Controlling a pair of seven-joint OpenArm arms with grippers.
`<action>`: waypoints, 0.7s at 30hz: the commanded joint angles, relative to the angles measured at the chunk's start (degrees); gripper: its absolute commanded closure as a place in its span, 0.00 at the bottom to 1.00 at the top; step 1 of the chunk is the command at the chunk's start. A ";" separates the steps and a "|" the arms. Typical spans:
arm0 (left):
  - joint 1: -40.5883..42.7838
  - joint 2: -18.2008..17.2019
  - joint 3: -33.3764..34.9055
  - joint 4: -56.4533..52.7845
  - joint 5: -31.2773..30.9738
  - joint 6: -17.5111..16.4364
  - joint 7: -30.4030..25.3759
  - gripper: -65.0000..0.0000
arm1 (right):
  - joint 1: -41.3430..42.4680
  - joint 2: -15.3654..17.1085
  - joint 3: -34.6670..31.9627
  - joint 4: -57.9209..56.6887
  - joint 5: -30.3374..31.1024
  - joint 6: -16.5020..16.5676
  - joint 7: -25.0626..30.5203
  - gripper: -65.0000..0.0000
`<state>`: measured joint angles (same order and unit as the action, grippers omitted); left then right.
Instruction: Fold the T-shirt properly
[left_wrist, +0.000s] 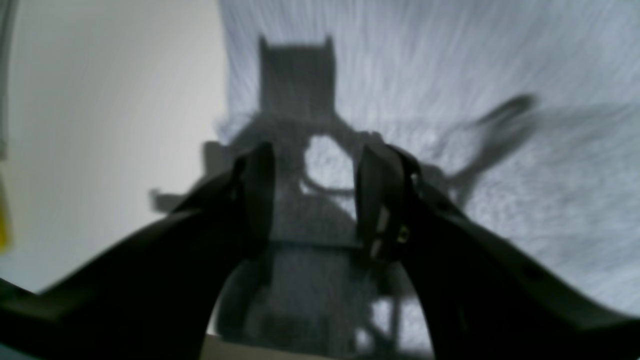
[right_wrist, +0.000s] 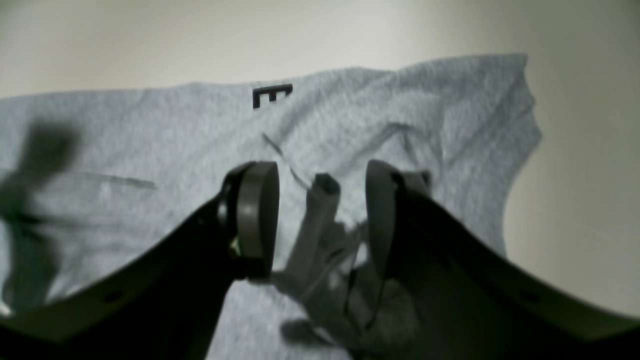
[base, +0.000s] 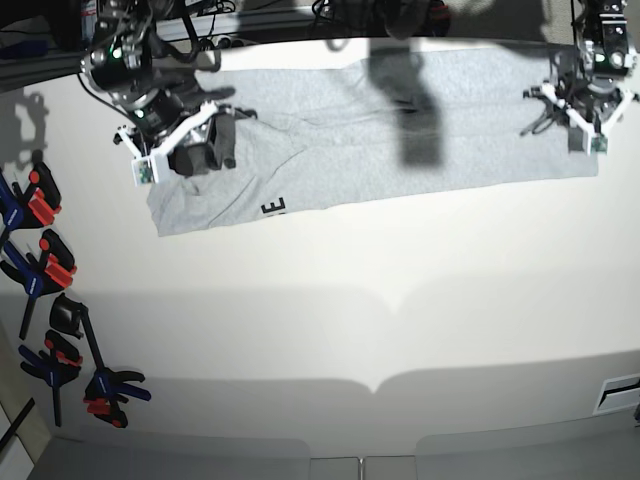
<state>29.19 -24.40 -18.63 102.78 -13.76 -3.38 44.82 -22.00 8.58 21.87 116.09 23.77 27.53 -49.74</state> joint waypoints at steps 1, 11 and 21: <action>0.00 -0.33 -0.50 -0.72 0.15 0.15 -1.03 0.60 | 1.33 0.48 -0.20 -0.72 0.48 0.13 1.20 0.59; -0.04 0.90 -0.50 -7.19 -0.85 0.13 -1.66 0.60 | 10.93 0.48 -7.91 -23.23 -1.44 4.55 1.81 0.59; -7.52 3.02 -0.39 -12.76 -3.06 -2.27 -1.64 0.60 | 18.38 0.96 -5.55 -35.32 -8.63 -0.20 2.78 0.59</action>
<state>21.21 -21.63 -19.38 90.61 -17.39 -5.17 39.70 -3.55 8.69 15.84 80.82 18.46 29.47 -44.38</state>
